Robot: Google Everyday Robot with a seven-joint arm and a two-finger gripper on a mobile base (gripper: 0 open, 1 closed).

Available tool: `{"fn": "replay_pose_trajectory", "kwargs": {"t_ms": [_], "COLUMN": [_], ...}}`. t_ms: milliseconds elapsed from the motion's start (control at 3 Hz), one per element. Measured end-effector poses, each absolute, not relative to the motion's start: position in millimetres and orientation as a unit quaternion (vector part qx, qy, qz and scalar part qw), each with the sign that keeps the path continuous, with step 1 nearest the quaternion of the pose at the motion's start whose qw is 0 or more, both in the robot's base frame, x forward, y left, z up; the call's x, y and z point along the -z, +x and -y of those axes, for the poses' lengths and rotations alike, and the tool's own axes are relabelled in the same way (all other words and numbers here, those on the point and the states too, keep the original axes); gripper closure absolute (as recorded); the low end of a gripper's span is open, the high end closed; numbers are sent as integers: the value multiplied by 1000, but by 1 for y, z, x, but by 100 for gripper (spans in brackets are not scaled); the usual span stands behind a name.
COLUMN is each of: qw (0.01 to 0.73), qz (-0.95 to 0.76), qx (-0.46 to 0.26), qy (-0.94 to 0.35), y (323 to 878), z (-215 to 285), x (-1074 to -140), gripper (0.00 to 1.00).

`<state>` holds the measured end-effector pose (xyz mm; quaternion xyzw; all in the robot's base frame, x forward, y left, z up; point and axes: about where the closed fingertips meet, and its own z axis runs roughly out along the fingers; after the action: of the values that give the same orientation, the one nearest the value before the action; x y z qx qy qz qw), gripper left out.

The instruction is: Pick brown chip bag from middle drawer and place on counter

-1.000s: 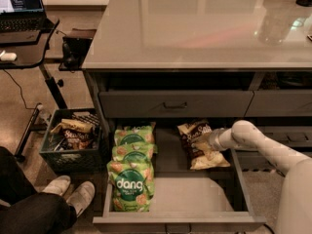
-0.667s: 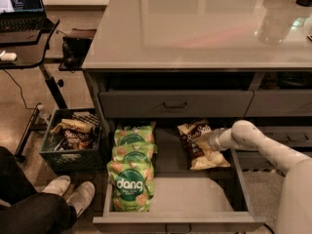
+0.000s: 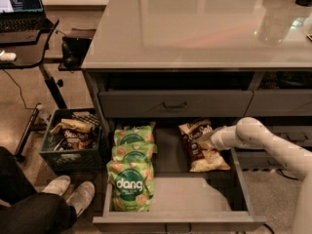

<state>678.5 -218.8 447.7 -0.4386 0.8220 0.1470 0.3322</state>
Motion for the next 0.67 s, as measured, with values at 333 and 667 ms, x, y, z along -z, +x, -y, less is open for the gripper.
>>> {"fn": "replay_pose_trajectory", "kwargs": {"t_ms": [333,667], "qw": [332,332], "qz": [-821,-821], "qx": [-147,-147], "qy": [-441,-441], "y": [678,678], "z": [217,217], "x": [-451,-451], "gripper": [15,0]}}
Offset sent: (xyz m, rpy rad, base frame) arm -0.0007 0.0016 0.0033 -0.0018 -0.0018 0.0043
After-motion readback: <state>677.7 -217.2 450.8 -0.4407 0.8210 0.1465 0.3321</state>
